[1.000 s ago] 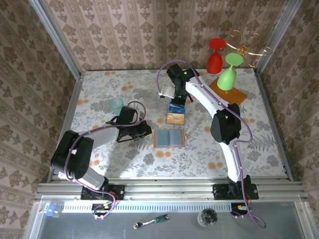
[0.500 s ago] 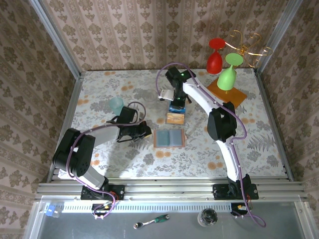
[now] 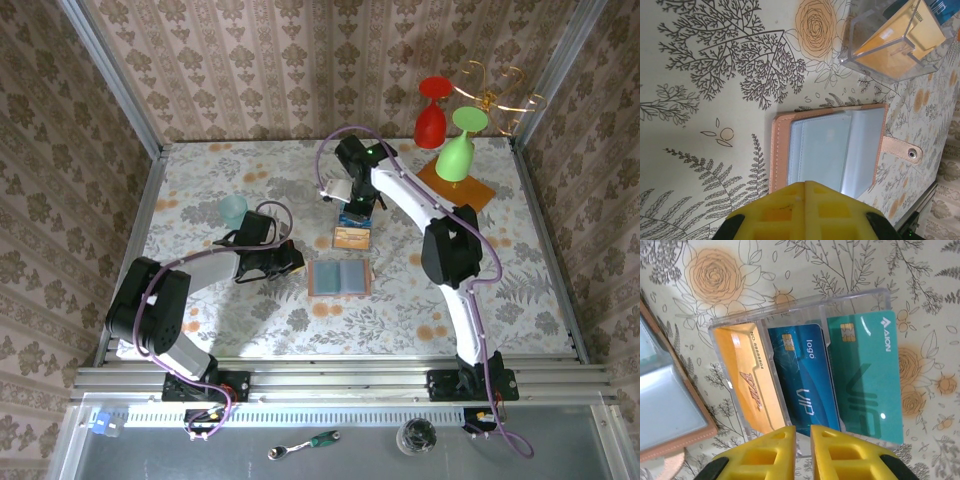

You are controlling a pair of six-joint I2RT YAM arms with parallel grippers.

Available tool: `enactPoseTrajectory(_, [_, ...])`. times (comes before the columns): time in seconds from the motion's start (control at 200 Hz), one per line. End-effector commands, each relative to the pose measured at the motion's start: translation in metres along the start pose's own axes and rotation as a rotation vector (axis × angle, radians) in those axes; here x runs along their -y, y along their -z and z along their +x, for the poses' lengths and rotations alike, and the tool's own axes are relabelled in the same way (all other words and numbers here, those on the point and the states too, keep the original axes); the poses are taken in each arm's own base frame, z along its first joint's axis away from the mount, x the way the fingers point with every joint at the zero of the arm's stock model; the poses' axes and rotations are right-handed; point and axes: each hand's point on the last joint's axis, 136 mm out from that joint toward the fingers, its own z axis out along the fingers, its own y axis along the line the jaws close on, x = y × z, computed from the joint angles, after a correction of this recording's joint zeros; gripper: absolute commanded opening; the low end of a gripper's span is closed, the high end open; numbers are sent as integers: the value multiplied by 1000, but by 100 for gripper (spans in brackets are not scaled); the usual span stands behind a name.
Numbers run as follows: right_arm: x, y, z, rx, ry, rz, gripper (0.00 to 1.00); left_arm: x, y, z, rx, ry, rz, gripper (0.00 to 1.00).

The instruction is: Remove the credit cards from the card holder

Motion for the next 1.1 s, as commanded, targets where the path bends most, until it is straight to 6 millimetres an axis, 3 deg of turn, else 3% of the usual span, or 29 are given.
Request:
enactPoseTrajectory(0.0, [0, 25, -11, 100, -106, 46, 19, 5, -2, -5, 3, -26, 20, 6])
enactPoseTrajectory(0.215, [-19, 31, -22, 233, -296, 36, 21, 3, -5, -4, 5, -27, 25, 6])
enactPoseTrajectory(0.535, [-63, 40, -36, 404, -613, -74, 23, 5, -9, 1, -2, -30, 24, 6])
enactPoseTrajectory(0.875, [-93, 20, -25, 480, -1026, -265, 24, 2, -20, 15, -30, -34, 15, 6])
enactPoseTrajectory(1.095, [-117, 1, -20, 452, -1138, -378, 23, -3, -25, 22, -36, -27, 20, 6])
